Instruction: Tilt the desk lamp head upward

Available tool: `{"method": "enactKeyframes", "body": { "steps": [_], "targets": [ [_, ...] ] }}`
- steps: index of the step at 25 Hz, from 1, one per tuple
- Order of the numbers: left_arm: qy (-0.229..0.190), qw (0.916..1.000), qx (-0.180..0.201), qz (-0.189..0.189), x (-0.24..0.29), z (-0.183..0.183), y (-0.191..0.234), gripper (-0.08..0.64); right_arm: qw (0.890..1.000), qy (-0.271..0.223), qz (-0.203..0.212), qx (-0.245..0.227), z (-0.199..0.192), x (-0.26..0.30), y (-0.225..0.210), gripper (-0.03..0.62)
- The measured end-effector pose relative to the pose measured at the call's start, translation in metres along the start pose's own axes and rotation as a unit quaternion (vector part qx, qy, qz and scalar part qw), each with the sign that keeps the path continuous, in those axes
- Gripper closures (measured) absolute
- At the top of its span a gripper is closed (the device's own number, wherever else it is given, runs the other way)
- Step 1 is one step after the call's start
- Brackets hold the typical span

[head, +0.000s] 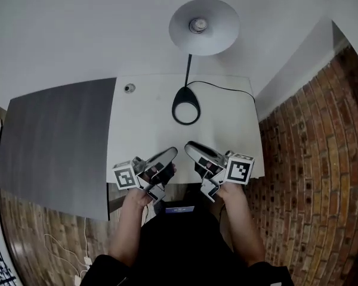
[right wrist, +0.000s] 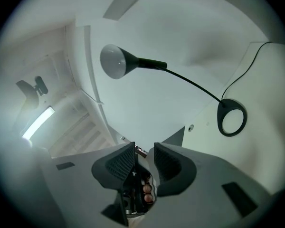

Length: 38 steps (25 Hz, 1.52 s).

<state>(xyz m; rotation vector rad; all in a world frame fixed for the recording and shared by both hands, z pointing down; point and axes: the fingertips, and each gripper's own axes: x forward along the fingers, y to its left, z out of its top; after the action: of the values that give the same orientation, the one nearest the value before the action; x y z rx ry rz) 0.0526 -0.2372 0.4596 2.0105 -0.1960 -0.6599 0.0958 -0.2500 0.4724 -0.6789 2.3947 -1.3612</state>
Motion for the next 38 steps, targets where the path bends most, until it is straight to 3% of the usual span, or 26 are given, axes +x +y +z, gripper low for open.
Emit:
{"method": "enactKeyframes", "body": {
  "steps": [8, 16, 20, 25, 38],
  "targets": [
    [0.012, 0.9986, 0.000, -0.051, -0.029, -0.032, -0.058, 0.549, 0.999, -0.039, -0.026, -0.022, -0.035, -0.038, 0.067, 0.459],
    [-0.001, 0.9976, 0.029, -0.062, -0.031, -0.044, -0.094, 0.549, 0.998, -0.052, 0.016, -0.036, -0.042, -0.057, 0.111, 0.459],
    [-0.002, 0.9970, 0.051, -0.058, -0.021, -0.053, -0.111, 0.549, 0.997, -0.059, 0.030, -0.046, -0.044, -0.080, 0.132, 0.459],
    [0.025, 0.9966, 0.057, -0.054, 0.003, -0.104, -0.131, 0.549, 0.994, -0.082, 0.049, -0.049, -0.049, -0.137, 0.150, 0.460],
    [0.049, 0.9966, 0.066, 0.009, -0.002, -0.205, -0.158, 0.549, 0.990, -0.077, 0.114, -0.022, -0.104, -0.211, 0.172, 0.524]
  ]
}}
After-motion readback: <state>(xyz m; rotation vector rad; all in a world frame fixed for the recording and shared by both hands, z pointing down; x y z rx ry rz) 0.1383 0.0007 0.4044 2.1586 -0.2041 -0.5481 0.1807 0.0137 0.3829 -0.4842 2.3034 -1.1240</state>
